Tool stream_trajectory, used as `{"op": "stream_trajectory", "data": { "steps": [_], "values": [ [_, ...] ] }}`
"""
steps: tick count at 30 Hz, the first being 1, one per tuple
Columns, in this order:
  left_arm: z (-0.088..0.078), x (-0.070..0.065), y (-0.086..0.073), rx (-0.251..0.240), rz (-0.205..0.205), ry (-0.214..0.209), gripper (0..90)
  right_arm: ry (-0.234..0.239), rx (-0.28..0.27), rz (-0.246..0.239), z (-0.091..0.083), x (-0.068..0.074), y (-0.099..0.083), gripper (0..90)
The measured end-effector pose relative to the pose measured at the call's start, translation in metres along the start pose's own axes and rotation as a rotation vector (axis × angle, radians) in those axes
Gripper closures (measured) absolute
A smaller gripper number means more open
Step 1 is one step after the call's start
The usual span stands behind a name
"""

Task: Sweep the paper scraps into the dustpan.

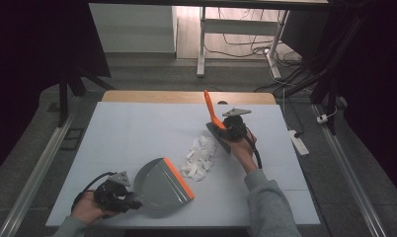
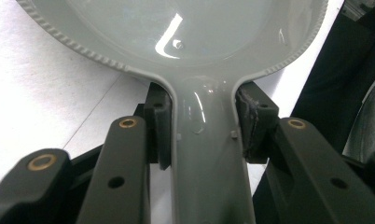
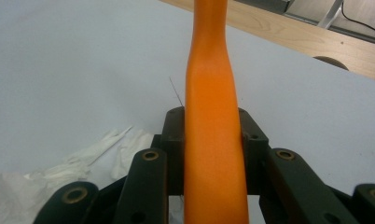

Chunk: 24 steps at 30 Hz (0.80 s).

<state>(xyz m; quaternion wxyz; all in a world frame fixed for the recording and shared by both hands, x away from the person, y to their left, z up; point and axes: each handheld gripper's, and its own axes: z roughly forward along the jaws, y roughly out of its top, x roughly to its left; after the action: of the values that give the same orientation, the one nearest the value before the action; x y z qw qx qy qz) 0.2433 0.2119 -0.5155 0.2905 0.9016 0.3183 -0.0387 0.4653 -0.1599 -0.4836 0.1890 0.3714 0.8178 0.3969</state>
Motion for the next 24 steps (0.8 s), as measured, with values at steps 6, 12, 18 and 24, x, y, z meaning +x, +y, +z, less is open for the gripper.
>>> {"op": "stream_trajectory", "data": {
  "steps": [6,12,18,24],
  "values": [
    [0.002,0.001,0.001,-0.003,-0.012,-0.001,61.3,0.0,0.028,-0.003,0.011,0.003,0.002,70.1],
    [0.004,0.001,0.002,-0.007,-0.015,-0.001,61.2,0.007,0.058,-0.022,0.018,0.009,0.006,70.1],
    [0.008,0.001,0.004,-0.011,-0.024,-0.005,61.2,0.035,0.093,-0.063,0.021,0.021,0.007,70.2],
    [0.008,0.001,0.004,-0.011,-0.025,-0.006,61.3,0.081,0.119,-0.106,0.019,0.041,0.006,70.2]
  ]
}}
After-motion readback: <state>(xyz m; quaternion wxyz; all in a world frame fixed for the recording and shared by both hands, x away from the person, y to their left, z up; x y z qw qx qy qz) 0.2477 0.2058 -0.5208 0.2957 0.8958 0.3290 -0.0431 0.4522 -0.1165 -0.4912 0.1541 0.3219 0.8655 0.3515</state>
